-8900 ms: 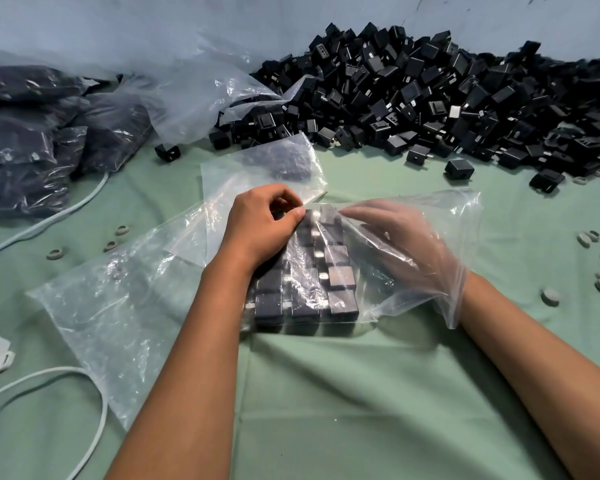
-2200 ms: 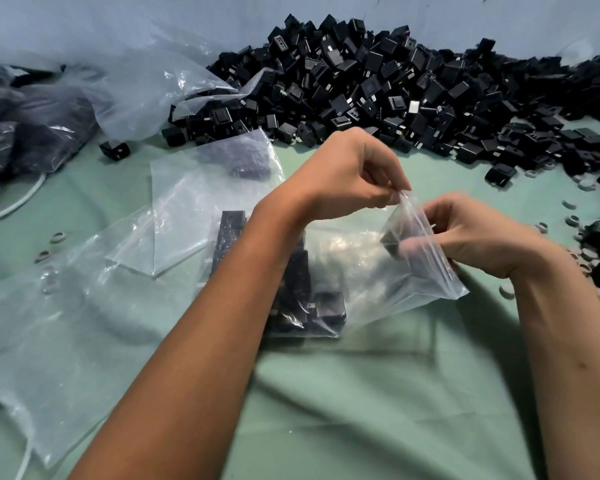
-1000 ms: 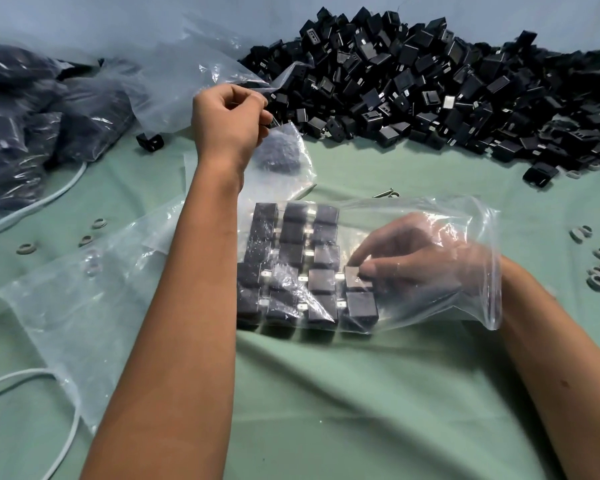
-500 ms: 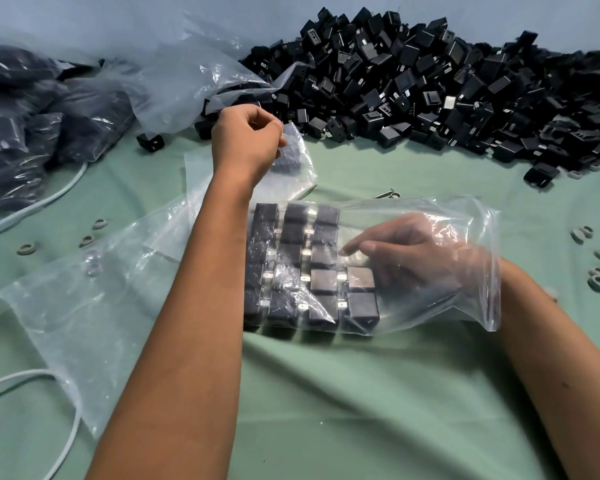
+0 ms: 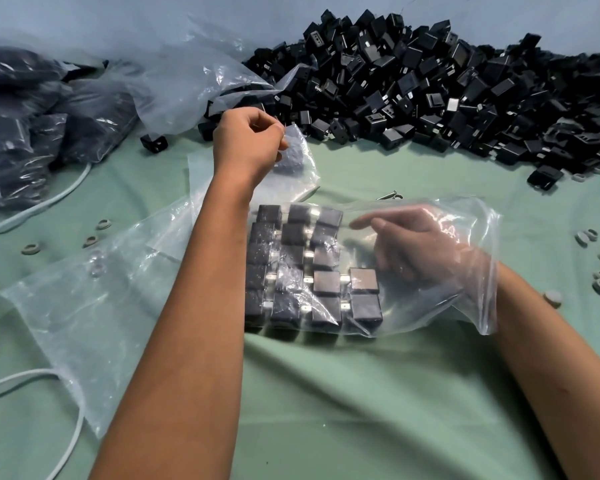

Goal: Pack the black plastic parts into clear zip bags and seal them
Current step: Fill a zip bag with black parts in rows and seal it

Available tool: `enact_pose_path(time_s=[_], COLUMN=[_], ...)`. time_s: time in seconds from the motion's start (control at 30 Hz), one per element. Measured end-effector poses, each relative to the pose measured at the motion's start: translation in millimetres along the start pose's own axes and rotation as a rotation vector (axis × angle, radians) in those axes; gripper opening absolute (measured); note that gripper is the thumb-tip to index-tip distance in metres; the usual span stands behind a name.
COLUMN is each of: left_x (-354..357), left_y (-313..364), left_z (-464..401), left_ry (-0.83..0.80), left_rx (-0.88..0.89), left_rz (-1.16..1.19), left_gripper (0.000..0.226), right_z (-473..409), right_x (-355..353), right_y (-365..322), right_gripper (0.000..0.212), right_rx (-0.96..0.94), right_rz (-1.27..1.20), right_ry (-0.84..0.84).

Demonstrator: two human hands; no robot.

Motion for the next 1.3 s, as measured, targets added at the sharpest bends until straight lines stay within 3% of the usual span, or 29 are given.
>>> enact_pose_path(time_s=[0.17, 0.3, 0.43, 0.63, 0.7, 0.77, 0.87, 1.0, 1.2, 1.3], left_x=[-2, 3, 11, 16, 16, 18, 22, 22, -4, -17], left_y=[-14, -18, -20, -18, -18, -17, -17, -17, -19, -23], left_z=[1, 2, 3, 10, 13, 15, 17, 17, 10, 9], left_ry=[-0.135, -0.216, -0.285, -0.544, -0.630, -0.688, -0.751, -0.765, -0.624, -0.615], left_rx=[-0.122, -0.156, -0.185, -0.159, -0.126, -0.099, -0.083, -0.079, -0.130, -0.165], left_rz=[-0.065, -0.120, -0.146, -0.187, -0.223, -0.259, -0.296, -0.326, -0.453, -0.476], left_gripper=[0.016, 0.013, 0.012, 0.003, 0.005, 0.009, 0.010, 0.010, 0.007, 0.007], right_z=[-2, -4, -2, -6, -5, -3, -4, -2, -1, 0], right_x=[11, 9, 17, 9, 11, 14, 12, 12, 15, 17], right_y=[-19, -16, -17, -14, -14, -14, -12, -15, -16, -11], right_gripper=[0.025, 0.027, 0.037, 0.059, 0.046, 0.019, 0.017, 0.046, 0.052, 0.049], right_rx=[0.004, 0.048, 0.053, 0.065, 0.070, 0.069, 0.070, 0.081, 0.091, 0.083], right_rz=[0.140, 0.504, 0.315, 0.461, 0.419, 0.396, 0.437, 0.431, 0.318, 0.029], right_ry=[0.034, 0.004, -0.082, 0.019, 0.037, 0.017, -0.010, 0.005, 0.000, -0.062])
Point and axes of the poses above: each hand's wrist, its own z-axis away from the middle knuckle, its own x-axis out of the palm, y = z × x, the point moved 4 cm from there along -z, towards the middle knuckle, and after that the axes turned 15 degrees about -y, right-handed, at the moved point
